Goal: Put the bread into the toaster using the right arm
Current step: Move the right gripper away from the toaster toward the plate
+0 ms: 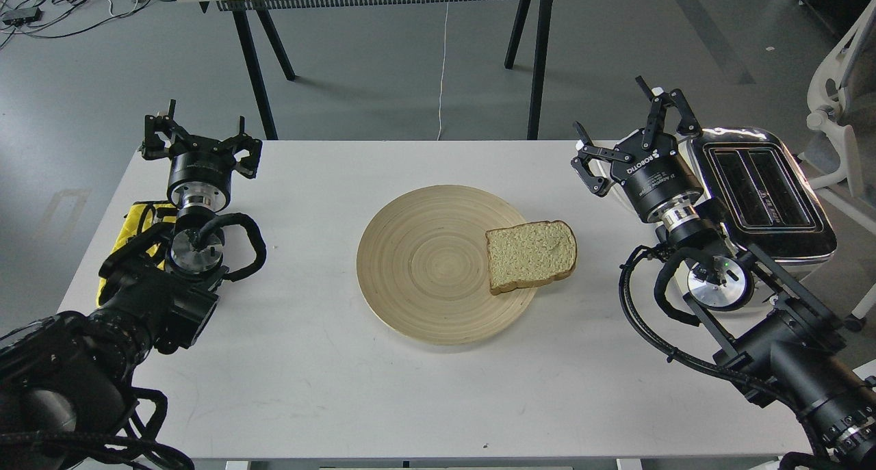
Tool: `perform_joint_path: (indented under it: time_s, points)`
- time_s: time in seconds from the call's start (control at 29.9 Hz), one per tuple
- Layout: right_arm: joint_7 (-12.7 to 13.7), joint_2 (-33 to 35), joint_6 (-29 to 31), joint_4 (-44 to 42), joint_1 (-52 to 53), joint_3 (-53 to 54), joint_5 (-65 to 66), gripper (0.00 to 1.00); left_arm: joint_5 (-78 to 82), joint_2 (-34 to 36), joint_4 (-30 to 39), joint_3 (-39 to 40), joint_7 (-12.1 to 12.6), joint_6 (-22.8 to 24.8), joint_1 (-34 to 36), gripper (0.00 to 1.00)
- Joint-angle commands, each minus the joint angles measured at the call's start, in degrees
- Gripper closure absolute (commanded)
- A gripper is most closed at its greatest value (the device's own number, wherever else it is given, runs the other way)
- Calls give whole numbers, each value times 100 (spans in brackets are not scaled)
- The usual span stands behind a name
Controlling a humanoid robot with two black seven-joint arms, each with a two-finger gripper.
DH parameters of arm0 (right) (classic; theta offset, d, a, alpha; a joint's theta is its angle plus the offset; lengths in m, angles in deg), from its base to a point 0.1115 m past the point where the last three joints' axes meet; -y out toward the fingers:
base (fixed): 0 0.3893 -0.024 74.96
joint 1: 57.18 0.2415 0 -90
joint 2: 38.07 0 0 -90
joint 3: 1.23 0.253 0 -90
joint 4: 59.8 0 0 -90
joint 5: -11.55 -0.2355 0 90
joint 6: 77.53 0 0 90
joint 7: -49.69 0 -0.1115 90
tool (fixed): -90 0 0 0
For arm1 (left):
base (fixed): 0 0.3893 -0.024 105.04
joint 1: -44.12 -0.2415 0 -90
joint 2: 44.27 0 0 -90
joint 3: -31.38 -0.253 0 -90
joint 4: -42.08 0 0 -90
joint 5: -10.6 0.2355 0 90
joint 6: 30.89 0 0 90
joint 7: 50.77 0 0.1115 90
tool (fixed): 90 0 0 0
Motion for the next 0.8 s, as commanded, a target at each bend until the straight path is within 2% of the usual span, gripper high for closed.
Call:
perform_joint_path:
  time_s: [0.0, 0.3, 0.47, 0.6, 0.77]
  points:
    - [1, 0, 0, 0, -11, 1, 0, 1, 0, 3, 0, -1, 3, 0, -9, 0]
    - [10, 44, -9, 140, -3, 1, 0, 1, 0, 3, 18, -1, -6, 0, -9, 0]
    - [18, 378, -141, 351, 24, -87, 79, 1, 0, 3, 9, -1, -6, 0, -9, 0]
    - [18, 475, -579, 307, 129, -105, 491, 1, 0, 3, 18, -1, -6, 0, -9, 0]
    - [27, 510, -1186, 325, 182, -114, 1843, 1, 0, 3, 9, -1, -6, 0, -9, 0]
